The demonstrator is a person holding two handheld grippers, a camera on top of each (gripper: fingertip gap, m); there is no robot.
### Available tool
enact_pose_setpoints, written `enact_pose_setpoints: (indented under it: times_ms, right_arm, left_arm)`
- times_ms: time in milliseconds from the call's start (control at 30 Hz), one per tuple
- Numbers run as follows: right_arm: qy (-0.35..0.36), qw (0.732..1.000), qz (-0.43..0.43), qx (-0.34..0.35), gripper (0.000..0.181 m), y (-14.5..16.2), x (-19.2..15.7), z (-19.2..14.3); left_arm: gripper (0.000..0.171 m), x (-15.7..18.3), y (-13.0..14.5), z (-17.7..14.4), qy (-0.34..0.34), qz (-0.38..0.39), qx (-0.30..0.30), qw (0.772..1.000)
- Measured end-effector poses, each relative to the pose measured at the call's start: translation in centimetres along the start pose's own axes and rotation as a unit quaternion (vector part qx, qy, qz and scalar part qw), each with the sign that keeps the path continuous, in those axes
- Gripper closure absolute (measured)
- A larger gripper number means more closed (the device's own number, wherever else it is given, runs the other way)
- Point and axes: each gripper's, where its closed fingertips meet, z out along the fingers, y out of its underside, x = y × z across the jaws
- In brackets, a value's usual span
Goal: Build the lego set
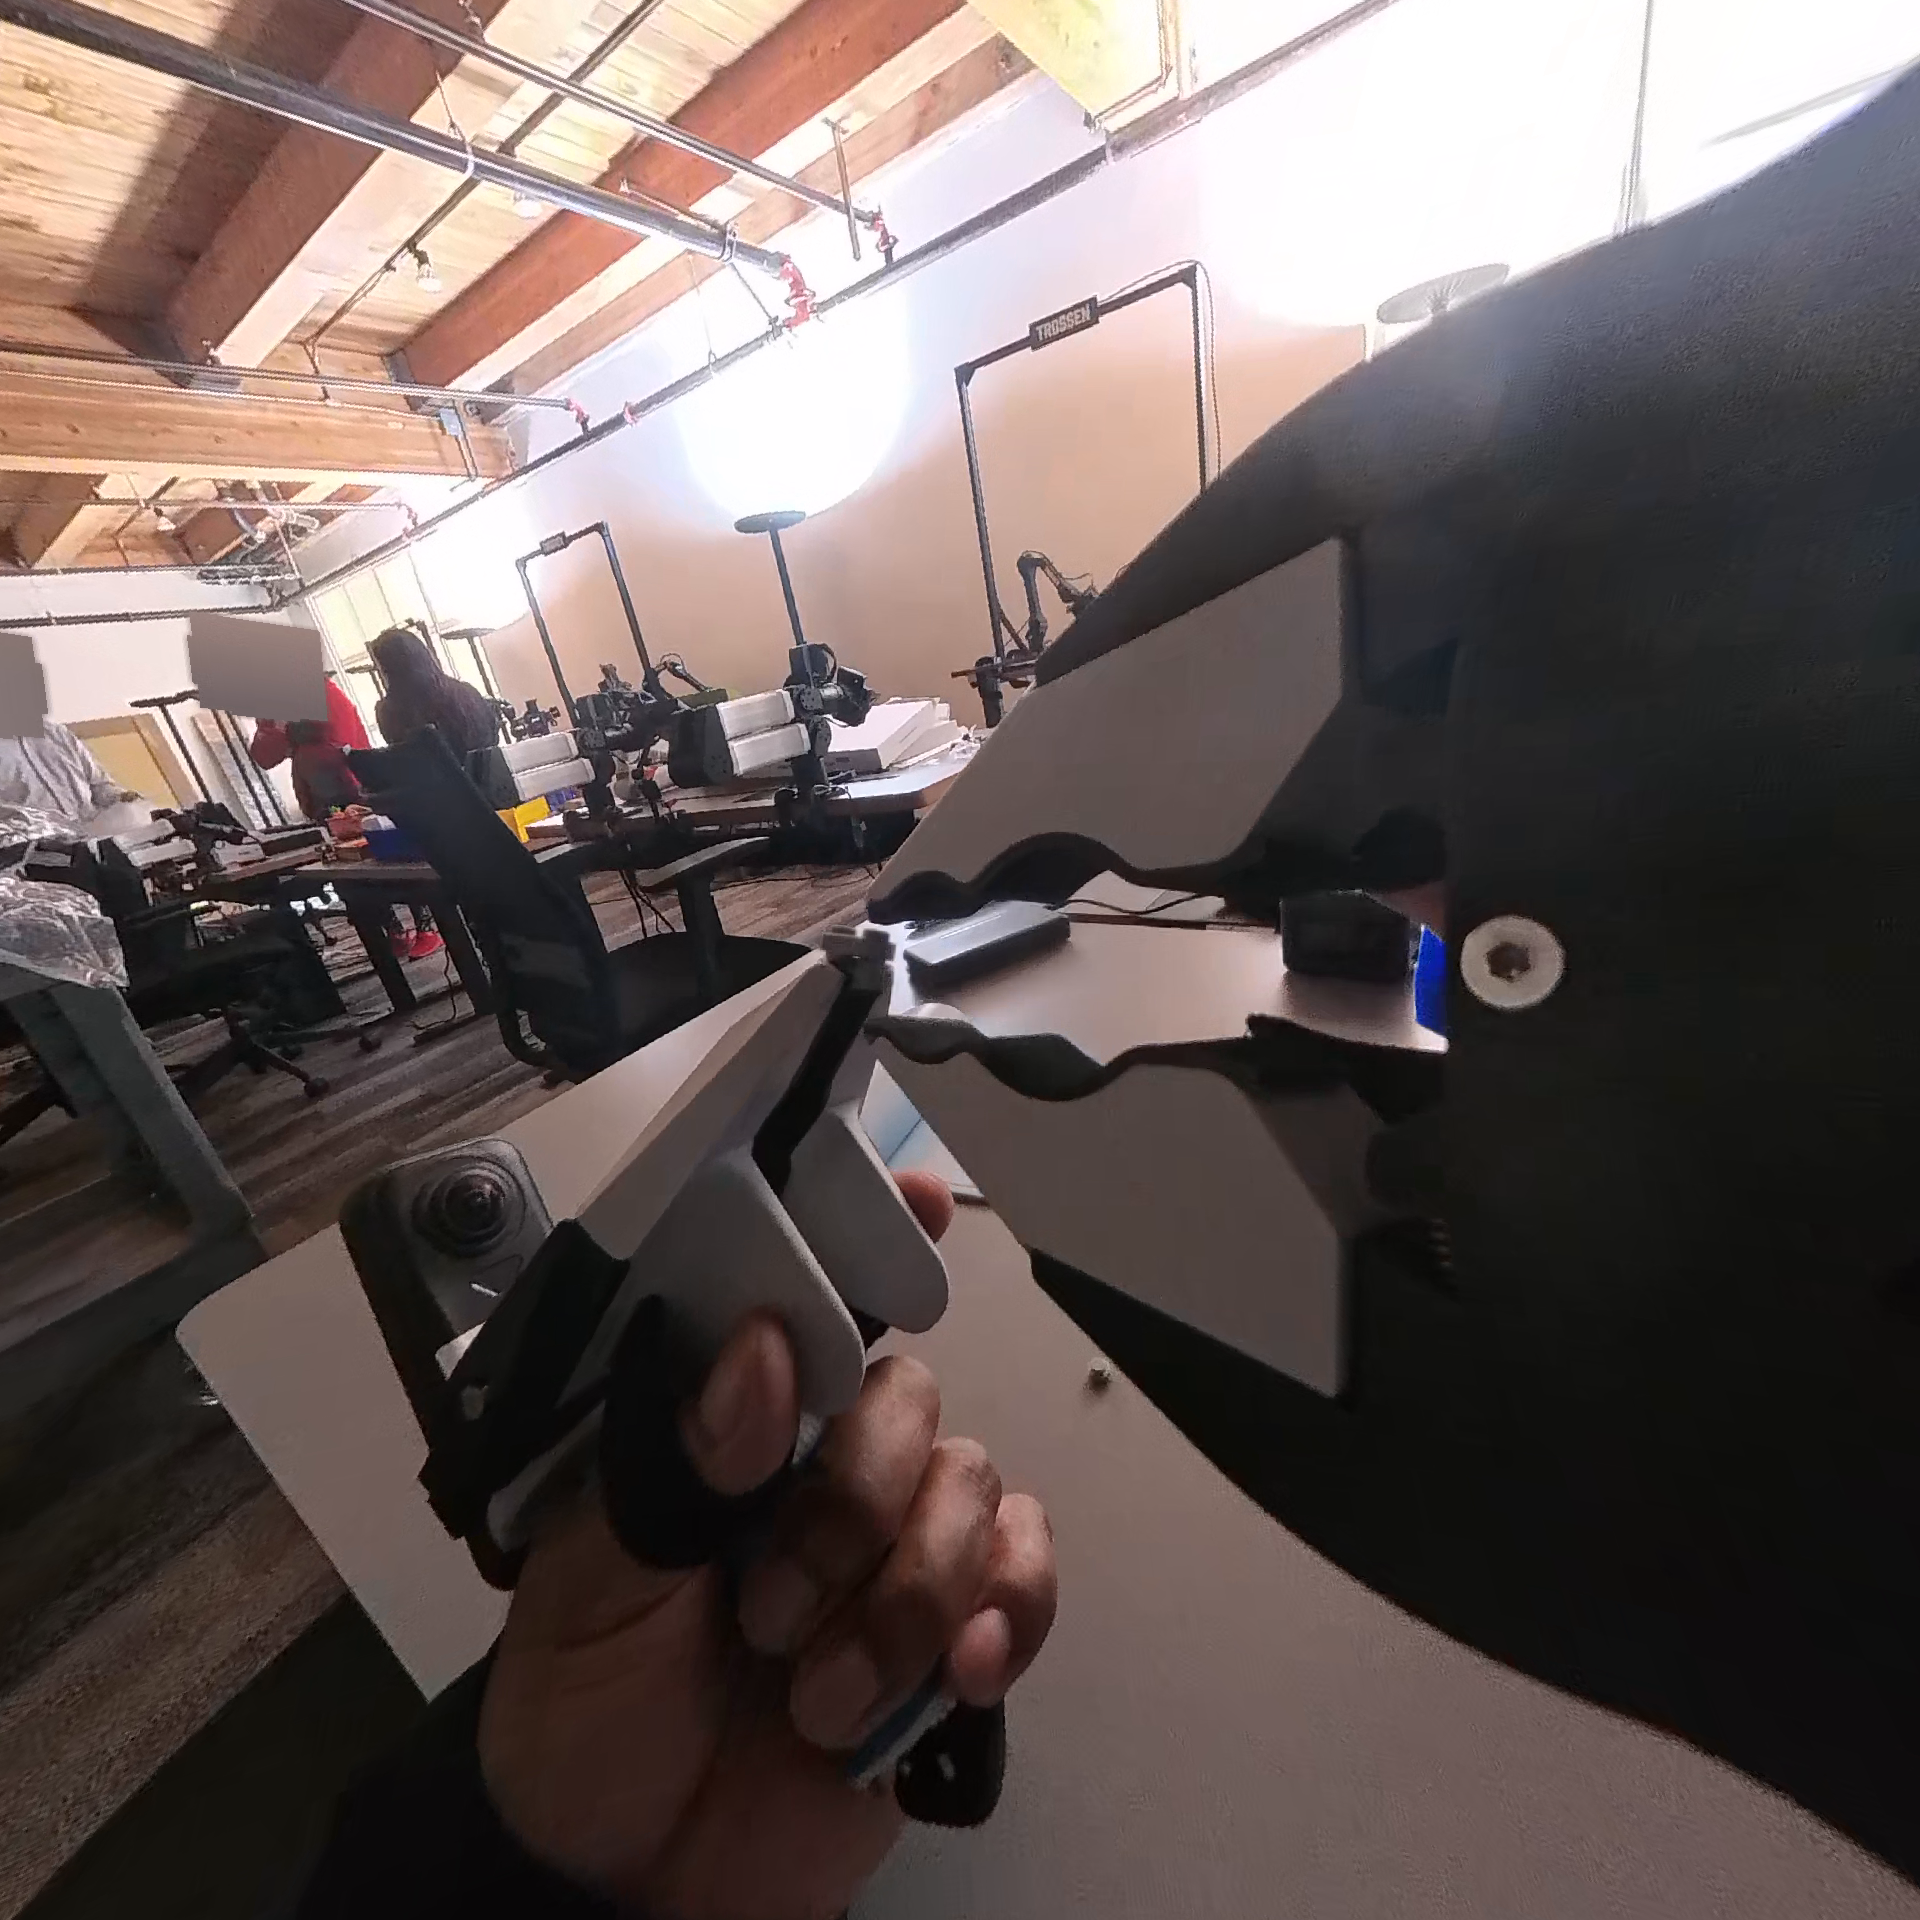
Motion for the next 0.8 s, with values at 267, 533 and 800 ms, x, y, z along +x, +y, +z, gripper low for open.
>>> enact_pose_setpoints:
  times_ms: [267, 533, 800]
  right_arm:
    - [0.006, 1.000, -0.018, -0.005, 0.166, 0.07, 0.03, -0.01]
    - [0.012, 0.999, -0.039, -0.013, 0.167, 0.27, 0.00, 0.08]
    - [0.020, 0.998, -0.061, -0.021, 0.167, 0.38, -0.01, 0.21]
  left_arm:
    - [0.163, -0.12, 0.02, -0.03, -0.002, -0.004, 0.000, 1.000]
    - [0.163, -0.37, 0.04, -0.09, -0.007, -0.013, 0.001, 1.000]
    - [0.163, -0.59, 0.03, -0.17, -0.011, -0.019, 0.004, 1.000]
